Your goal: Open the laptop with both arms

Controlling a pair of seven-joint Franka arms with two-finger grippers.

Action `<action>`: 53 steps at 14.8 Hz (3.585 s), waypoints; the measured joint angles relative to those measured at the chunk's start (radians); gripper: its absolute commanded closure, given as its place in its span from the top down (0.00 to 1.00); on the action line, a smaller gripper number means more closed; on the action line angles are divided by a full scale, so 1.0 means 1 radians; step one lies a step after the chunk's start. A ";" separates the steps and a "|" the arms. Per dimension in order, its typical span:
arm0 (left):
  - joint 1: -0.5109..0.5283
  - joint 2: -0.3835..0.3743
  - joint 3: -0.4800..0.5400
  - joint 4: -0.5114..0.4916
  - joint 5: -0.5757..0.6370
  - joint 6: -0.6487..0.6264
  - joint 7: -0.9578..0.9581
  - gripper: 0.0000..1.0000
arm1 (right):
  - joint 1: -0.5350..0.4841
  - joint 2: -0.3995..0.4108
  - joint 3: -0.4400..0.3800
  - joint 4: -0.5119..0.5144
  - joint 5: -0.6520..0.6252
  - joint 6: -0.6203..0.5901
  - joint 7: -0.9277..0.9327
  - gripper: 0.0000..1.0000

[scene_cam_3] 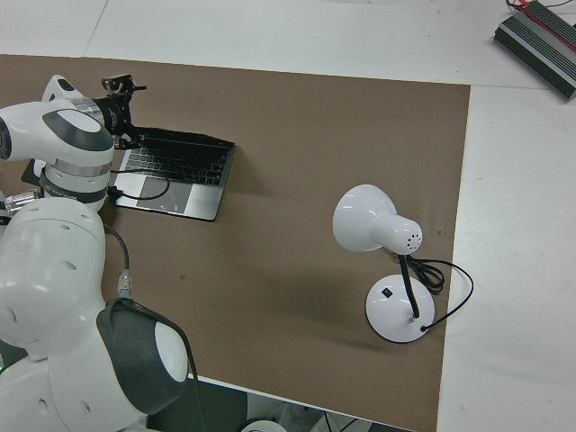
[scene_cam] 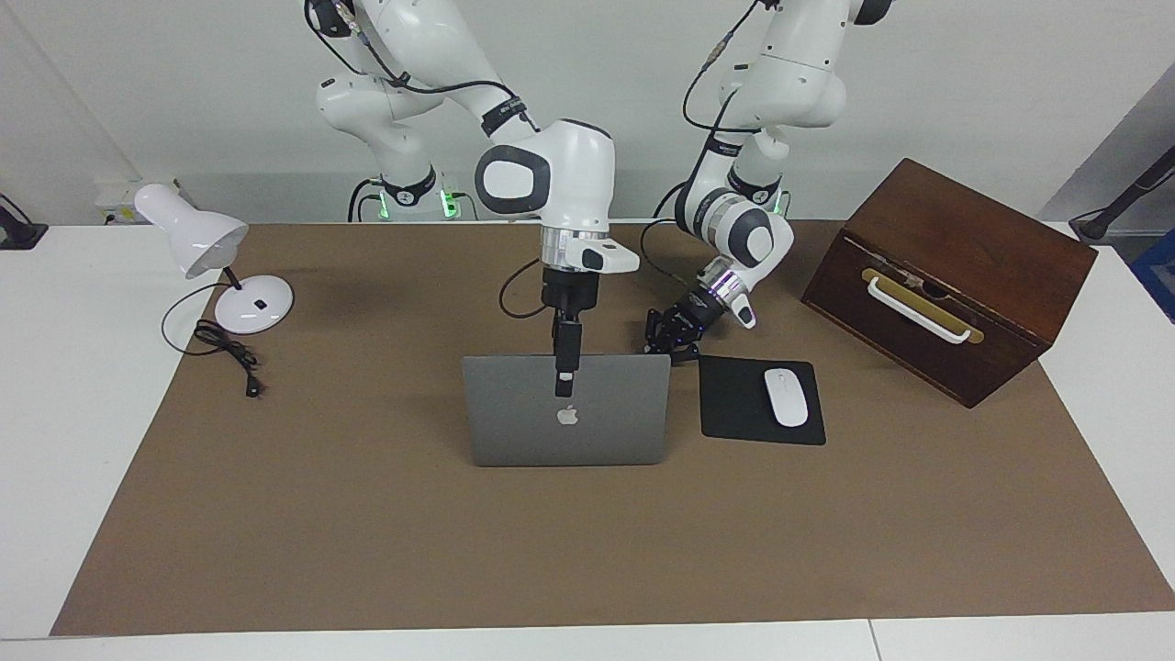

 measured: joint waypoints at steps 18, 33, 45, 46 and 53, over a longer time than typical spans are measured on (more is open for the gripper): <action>0.001 0.022 0.005 0.030 0.000 0.000 0.012 0.00 | -0.051 0.066 -0.001 0.140 -0.115 -0.001 0.000 1.00; 0.002 0.027 0.009 0.059 0.000 0.027 0.038 0.00 | -0.005 -0.114 0.071 0.172 0.255 -0.359 0.009 1.00; 0.013 -0.045 0.010 0.150 0.108 0.187 0.049 0.00 | -0.213 -0.400 0.050 0.181 0.752 -0.546 0.155 1.00; 0.017 -0.048 0.012 0.165 0.147 0.208 0.049 0.00 | -0.233 -0.418 0.041 0.181 0.786 -0.568 0.177 1.00; 0.106 -0.052 0.018 0.280 0.517 0.269 0.044 0.00 | -0.267 -0.473 -0.094 0.180 0.874 -0.731 0.380 1.00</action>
